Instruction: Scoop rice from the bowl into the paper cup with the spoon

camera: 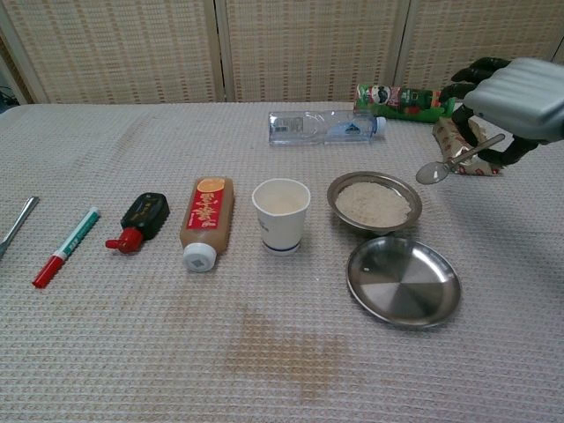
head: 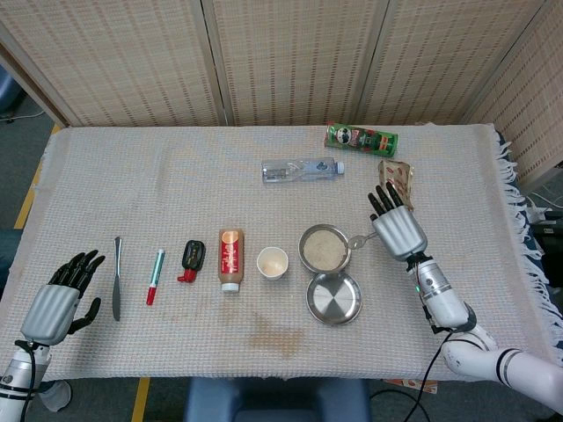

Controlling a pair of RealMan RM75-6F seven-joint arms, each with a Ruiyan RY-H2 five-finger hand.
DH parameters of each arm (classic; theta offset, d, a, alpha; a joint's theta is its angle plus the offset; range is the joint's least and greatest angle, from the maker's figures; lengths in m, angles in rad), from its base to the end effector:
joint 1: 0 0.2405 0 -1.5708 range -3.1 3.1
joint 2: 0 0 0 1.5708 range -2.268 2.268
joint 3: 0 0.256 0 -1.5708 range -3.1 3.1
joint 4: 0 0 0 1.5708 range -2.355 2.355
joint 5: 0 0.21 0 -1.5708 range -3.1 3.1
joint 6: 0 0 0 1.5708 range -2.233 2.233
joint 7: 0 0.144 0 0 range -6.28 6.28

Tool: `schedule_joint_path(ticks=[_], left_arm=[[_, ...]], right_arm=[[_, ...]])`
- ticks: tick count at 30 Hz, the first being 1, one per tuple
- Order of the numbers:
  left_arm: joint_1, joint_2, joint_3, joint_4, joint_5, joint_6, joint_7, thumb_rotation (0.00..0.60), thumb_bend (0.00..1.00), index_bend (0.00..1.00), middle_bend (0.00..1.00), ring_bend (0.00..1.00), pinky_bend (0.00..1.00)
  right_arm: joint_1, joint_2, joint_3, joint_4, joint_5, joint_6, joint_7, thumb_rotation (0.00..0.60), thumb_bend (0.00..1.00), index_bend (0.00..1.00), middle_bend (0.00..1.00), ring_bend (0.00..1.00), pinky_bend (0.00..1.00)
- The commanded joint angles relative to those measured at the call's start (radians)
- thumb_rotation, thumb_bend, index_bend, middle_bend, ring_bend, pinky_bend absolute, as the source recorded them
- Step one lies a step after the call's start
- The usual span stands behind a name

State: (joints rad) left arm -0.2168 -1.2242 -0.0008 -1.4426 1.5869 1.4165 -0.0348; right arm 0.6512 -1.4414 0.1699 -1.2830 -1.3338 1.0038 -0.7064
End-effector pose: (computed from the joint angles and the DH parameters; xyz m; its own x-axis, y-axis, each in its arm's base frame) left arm -0.3061 0.2133 0.1201 0.4458 0.0588 0.8932 0.8811 -0.2050 -0.4263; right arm -0.2149 -0.3669 0.0460 0.8855 0.0924 0.4554 -0.4010 -0.3431 0.8494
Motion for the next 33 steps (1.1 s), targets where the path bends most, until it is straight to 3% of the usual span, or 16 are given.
schedule_joint_path(ticks=[1, 9, 33], left_arm=[[0.000, 0.000, 0.000, -0.001, 0.000, 0.000, 0.002, 0.600, 0.48, 0.00, 0.00, 0.00, 0.17], [0.002, 0.004, 0.002, 0.000, 0.006, 0.008, -0.009, 0.600, 0.48, 0.00, 0.00, 0.00, 0.17], [0.002, 0.009, 0.001, 0.002, 0.007, 0.008, -0.022, 0.600, 0.48, 0.00, 0.00, 0.00, 0.17]], right_arm=[[0.064, -0.017, -0.006, -0.017, 0.036, -0.058, -0.186, 0.600, 0.40, 0.74, 0.13, 0.00, 0.00], [0.119, -0.067, -0.034, -0.032, 0.096, -0.087, -0.399, 0.600, 0.40, 0.74, 0.13, 0.00, 0.00], [0.226, -0.127, -0.080, -0.063, 0.227, -0.100, -0.606, 0.600, 0.41, 0.75, 0.14, 0.00, 0.00]])
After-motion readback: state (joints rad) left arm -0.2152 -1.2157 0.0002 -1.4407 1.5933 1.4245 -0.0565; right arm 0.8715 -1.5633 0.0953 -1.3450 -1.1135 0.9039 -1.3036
